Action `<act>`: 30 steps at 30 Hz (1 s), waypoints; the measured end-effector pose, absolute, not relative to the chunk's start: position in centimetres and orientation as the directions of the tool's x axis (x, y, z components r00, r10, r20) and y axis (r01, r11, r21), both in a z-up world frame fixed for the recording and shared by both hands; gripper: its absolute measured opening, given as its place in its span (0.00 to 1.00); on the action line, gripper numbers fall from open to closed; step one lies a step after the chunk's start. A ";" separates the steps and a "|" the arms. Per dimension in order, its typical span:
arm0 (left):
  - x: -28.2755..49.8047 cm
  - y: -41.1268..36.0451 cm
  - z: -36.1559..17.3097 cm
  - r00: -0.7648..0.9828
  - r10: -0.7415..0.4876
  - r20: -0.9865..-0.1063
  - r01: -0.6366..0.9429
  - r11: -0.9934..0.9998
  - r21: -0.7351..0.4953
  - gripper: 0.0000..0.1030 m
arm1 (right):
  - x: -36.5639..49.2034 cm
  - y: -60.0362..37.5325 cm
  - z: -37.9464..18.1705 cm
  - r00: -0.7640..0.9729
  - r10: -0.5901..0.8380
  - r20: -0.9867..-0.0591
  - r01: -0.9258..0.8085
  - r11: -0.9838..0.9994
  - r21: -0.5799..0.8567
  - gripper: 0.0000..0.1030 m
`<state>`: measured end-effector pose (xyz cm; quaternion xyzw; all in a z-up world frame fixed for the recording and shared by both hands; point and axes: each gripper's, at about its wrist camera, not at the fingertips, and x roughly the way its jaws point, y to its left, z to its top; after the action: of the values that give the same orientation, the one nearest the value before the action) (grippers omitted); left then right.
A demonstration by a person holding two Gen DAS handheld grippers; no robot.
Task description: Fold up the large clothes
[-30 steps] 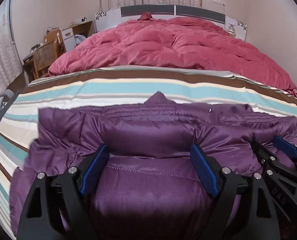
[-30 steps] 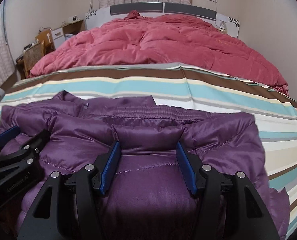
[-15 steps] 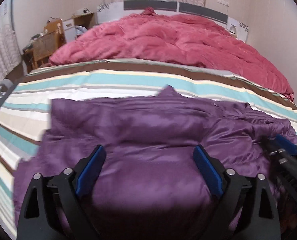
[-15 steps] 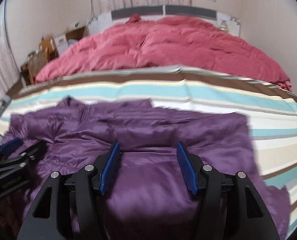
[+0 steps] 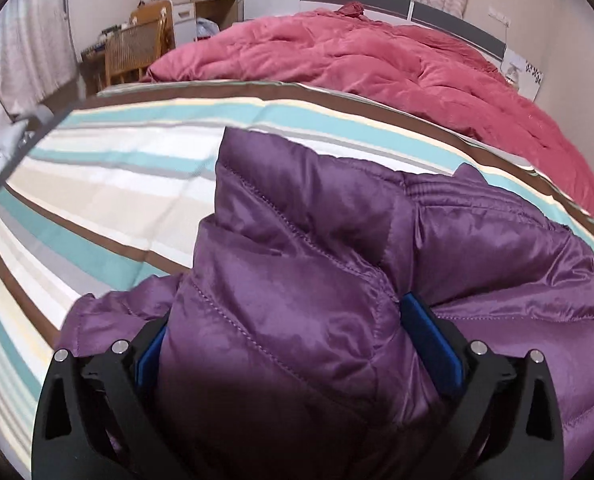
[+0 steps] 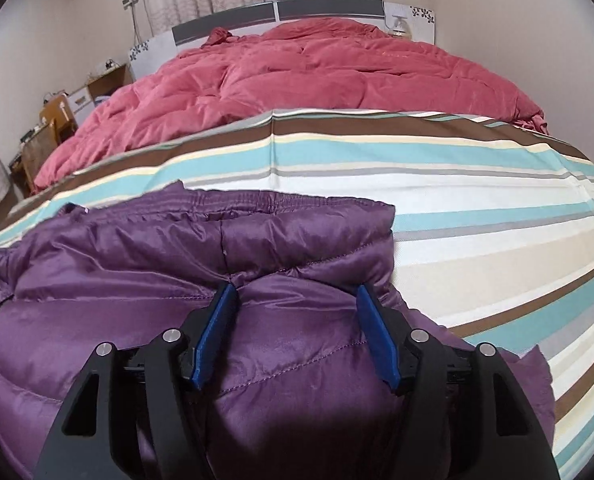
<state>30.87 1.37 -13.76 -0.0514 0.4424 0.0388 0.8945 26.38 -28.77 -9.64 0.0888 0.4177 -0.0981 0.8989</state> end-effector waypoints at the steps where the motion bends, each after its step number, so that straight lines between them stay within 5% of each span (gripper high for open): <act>1: 30.8 1.4 -13.9 0.605 0.021 -0.796 -0.115 0.992 -0.061 0.98 | 26.5 -28.7 -9.8 0.628 -0.109 -0.770 0.250 0.966 0.068 0.61; 21: 21.0 4.1 -11.2 0.684 0.178 -0.708 -0.226 0.974 0.026 0.98 | 26.5 -28.6 -9.7 0.629 -0.138 -0.765 0.249 0.968 0.031 0.63; 30: 17.8 7.5 -12.4 0.664 0.105 -0.740 -0.264 0.959 -0.101 0.98 | 25.9 -28.0 -8.6 0.638 -0.156 -0.754 0.228 0.974 -0.008 0.63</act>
<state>17.79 7.50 -12.38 -0.1002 0.3970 0.1018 0.9066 25.87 -27.99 -8.55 0.0440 0.4117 -0.1061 0.9040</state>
